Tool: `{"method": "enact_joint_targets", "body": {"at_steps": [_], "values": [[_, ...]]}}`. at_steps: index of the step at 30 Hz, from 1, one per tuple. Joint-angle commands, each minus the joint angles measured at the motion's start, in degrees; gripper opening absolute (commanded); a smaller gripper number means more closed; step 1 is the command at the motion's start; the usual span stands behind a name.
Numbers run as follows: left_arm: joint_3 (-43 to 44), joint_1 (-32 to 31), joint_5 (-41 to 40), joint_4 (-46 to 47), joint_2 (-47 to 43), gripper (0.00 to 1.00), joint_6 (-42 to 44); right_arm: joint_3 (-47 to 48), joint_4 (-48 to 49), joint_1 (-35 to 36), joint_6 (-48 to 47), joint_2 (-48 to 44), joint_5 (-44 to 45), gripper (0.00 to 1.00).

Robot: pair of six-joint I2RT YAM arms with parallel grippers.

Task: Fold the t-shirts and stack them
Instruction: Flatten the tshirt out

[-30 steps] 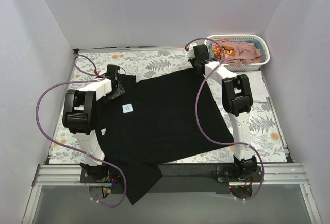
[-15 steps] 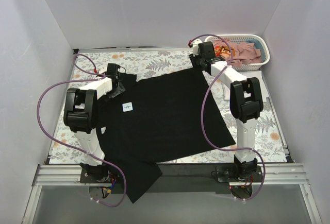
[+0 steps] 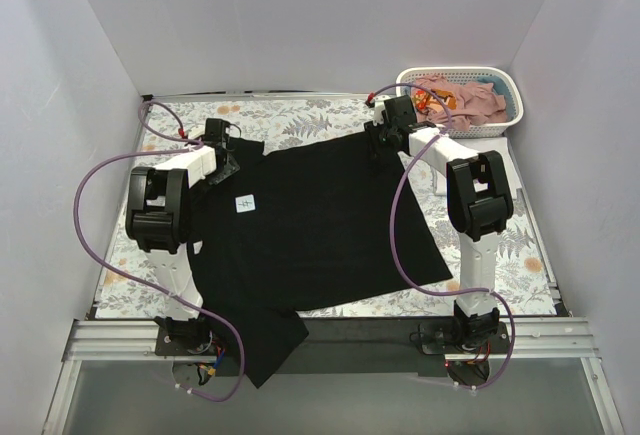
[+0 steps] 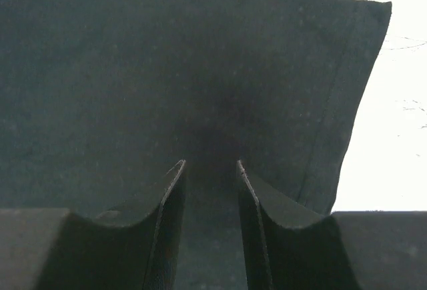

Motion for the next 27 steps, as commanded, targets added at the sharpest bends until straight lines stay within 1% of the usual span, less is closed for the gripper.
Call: {"method": "enact_joint_targets", "body": {"at_steps": [1, 4, 7, 11, 12, 18, 20, 23, 24, 25, 27], "values": [[1.09, 0.99, -0.73, 1.76, 2.3, 0.61, 1.58, 0.09, 0.82, -0.06, 1.01, 0.65, -0.59, 0.43], [2.49, 1.43, 0.5, 1.59, 4.49, 0.62, 3.16, 0.53, 0.65, -0.24, 1.01, 1.7, 0.28, 0.43], [6.26, 1.87, 1.73, 0.18, 8.18, 0.63, 4.49, 2.46, -0.58, -1.29, 3.47, 4.07, 0.29, 0.43], [13.81, 1.96, 3.57, -1.57, 13.71, 0.63, 7.91, 6.85, -1.9, -3.57, 5.06, 8.73, -0.5, 0.43], [17.48, 1.96, 3.93, -2.71, 15.12, 0.63, 8.44, 9.47, -2.77, -4.02, 5.23, 9.61, -0.68, 0.43], [27.35, 1.87, 9.11, -3.34, 22.59, 0.66, 10.99, 19.33, -3.84, -6.65, 4.01, 15.85, -1.29, 0.43], [30.61, 1.87, 10.51, -3.34, 24.7, 0.66, 11.08, 24.07, -4.36, -6.83, 3.04, 17.51, -1.38, 0.44], [34.9, 1.96, 12.1, -3.86, 25.5, 0.7, 11.34, 30.12, -6.29, -6.83, 1.63, 17.88, -1.91, 0.45], [36.23, 1.87, 12.8, -4.47, 24.11, 0.74, 11.08, 30.85, -6.82, -6.83, -0.02, 16.4, -3.48, 0.45], [36.24, 1.87, 12.81, -4.48, 24.09, 0.75, 10.91, 30.25, -6.83, -6.83, -0.21, 15.08, -3.49, 0.46], [35.98, 1.96, 12.81, -4.57, 19.45, 0.79, 10.03, 27.36, -7.0, -6.22, -0.65, 11.83, -3.41, 0.46]]}}
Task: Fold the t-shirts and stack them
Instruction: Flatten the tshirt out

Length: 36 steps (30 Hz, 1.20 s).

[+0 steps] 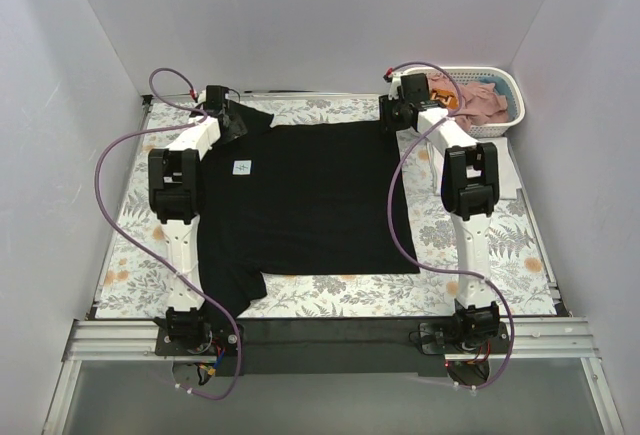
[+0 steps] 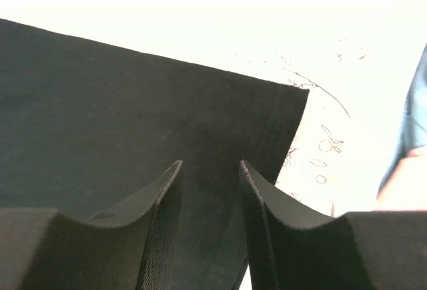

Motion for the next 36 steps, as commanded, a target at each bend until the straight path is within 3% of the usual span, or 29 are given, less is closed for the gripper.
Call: {"method": "enact_joint_targets", "body": {"at_steps": [1, 9, 16, 23, 36], "values": [[0.57, 0.04, 4.29, -2.82, -5.56, 0.82, -1.64, -3.37, -1.49, 1.3, -2.58, -9.83, -0.83, 0.46], [-17.51, 0.04, 0.85, -2.99, -29.99, 0.85, -5.68, -29.64, -1.41, 7.01, 1.63, -29.1, 4.17, 0.46], [-45.7, -0.4, 4.28, -2.03, -47.66, 0.85, -9.56, -44.79, -0.53, 12.46, 5.68, -37.81, 9.89, 0.48], [-54.62, -0.4, 3.4, 0.87, -49.79, 0.9, -9.56, -49.55, 0.09, 12.64, 4.98, -38.52, 12.45, 0.52], [-49.54, -0.32, 6.3, 3.42, -34.5, 0.94, -10.26, -45.61, 2.2, 8.34, 2.08, -27.37, 15.44, 0.53]]}}
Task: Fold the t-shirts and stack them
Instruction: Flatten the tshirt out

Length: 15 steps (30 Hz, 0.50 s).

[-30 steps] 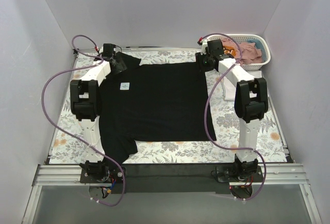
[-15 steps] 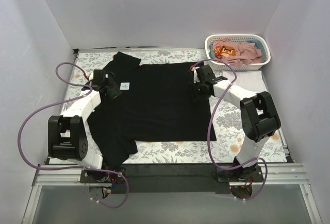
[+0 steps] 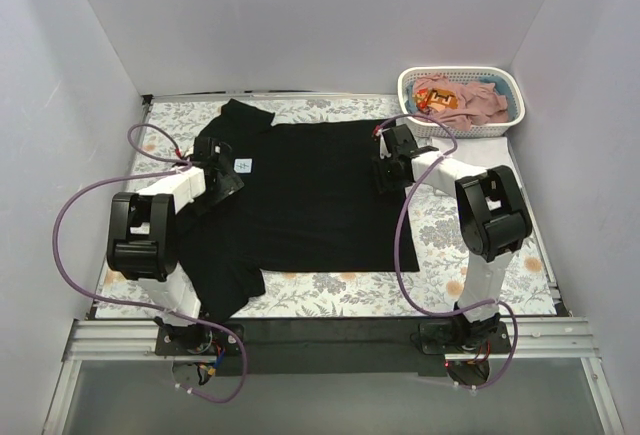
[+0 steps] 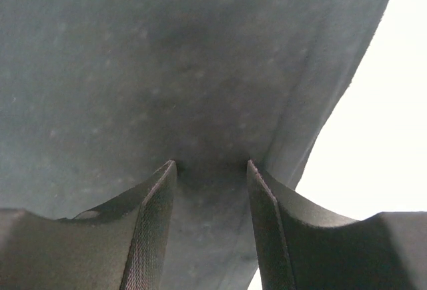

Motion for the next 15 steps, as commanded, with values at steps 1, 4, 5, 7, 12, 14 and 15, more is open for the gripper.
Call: {"method": "enact_joint_targets", "body": {"at_steps": [1, 4, 5, 7, 12, 14, 15], "values": [[2.81, -0.01, 1.34, 1.41, 3.4, 0.93, -0.97, 3.53, 1.06, -3.48, -1.22, 4.98, 1.78, 0.53], [5.88, 0.08, 1.78, 1.41, 6.56, 0.94, -1.15, 7.83, 0.97, -5.42, -2.01, 8.41, 2.12, 0.53], [7.03, -0.01, 1.87, 1.41, 7.53, 0.93, -1.15, 9.24, 1.06, -6.03, -2.27, 9.21, 2.47, 0.53], [8.88, -0.01, 2.22, 1.41, 9.9, 0.94, -1.59, 11.71, 0.98, -6.57, -2.98, 11.58, 2.65, 0.53], [16.35, -0.01, 2.14, 0.98, 13.95, 0.94, -1.33, 19.88, 0.28, -7.54, -4.99, 14.49, 2.74, 0.53], [19.59, -0.01, 1.78, 0.28, 14.39, 0.94, -0.97, 21.9, -0.86, -7.62, -5.18, 14.4, 2.05, 0.53], [20.39, -0.01, 1.78, -1.03, 14.22, 0.94, -1.06, 22.09, -2.44, -7.54, -5.0, 13.97, 1.34, 0.53]]}}
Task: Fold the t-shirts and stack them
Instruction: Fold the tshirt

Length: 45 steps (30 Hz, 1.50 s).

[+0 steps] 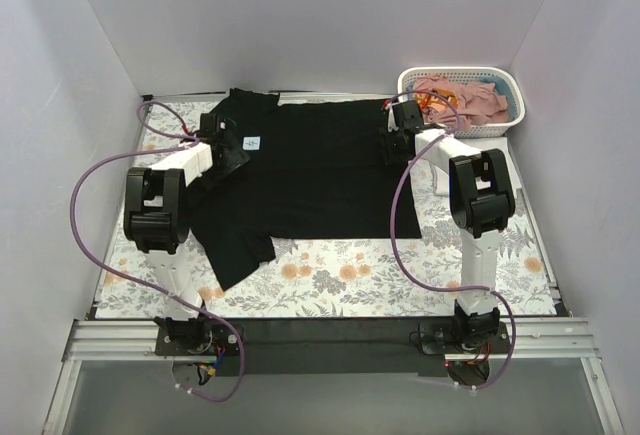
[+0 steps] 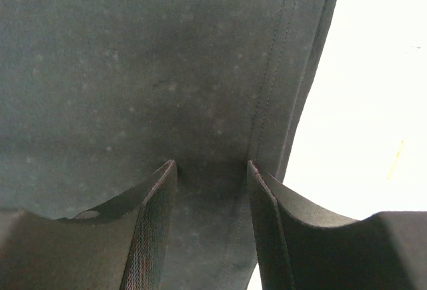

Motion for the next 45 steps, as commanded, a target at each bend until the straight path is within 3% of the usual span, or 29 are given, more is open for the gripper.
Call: {"method": "enact_joint_targets", "body": {"at_steps": [1, 6, 10, 15, 18, 25, 29, 33, 45], "values": [[3.72, 0.1, 0.19, -2.29, -0.49, 0.94, -0.08, 2.61, -3.74, -0.48, -1.86, -1.87, 0.51, 0.53], [-1.09, 0.1, -3.23, -9.04, -11.55, 0.93, -3.14, -9.29, -5.85, 0.4, 2.45, -12.86, -3.45, 0.53], [-12.67, 0.1, -9.38, -15.3, -22.19, 0.91, -6.75, -20.9, -7.17, 2.51, 5.09, -24.97, -3.81, 0.53], [-24.21, 1.41, -11.06, -16.89, -35.62, 0.8, -7.81, -31.56, -10.51, 7.08, 6.41, -34.66, -1.35, 0.53], [-28.69, 3.61, -9.93, -15.14, -39.24, 0.78, -7.11, -37.89, -10.51, 8.22, 7.9, -41.08, -2.31, 0.53], [-30.55, 7.3, -10.88, -10.56, -36.01, 0.72, -6.58, -43.97, -9.99, 8.4, 7.64, -50.84, -3.1, 0.53], [-30.38, 8.36, -11.42, -8.54, -33.47, 0.57, -5.88, -44.85, -9.9, 8.4, 7.64, -52.6, -3.37, 0.53], [-29.67, 8.8, -10.8, -7.57, -30.74, 0.51, -5.26, -45.64, -9.72, 8.4, 7.46, -53.39, -2.66, 0.53], [-29.41, 9.15, -11.85, -5.81, -26.78, 0.45, -4.73, -48.01, -9.28, 8.4, 7.2, -54.01, -2.84, 0.52]]}}
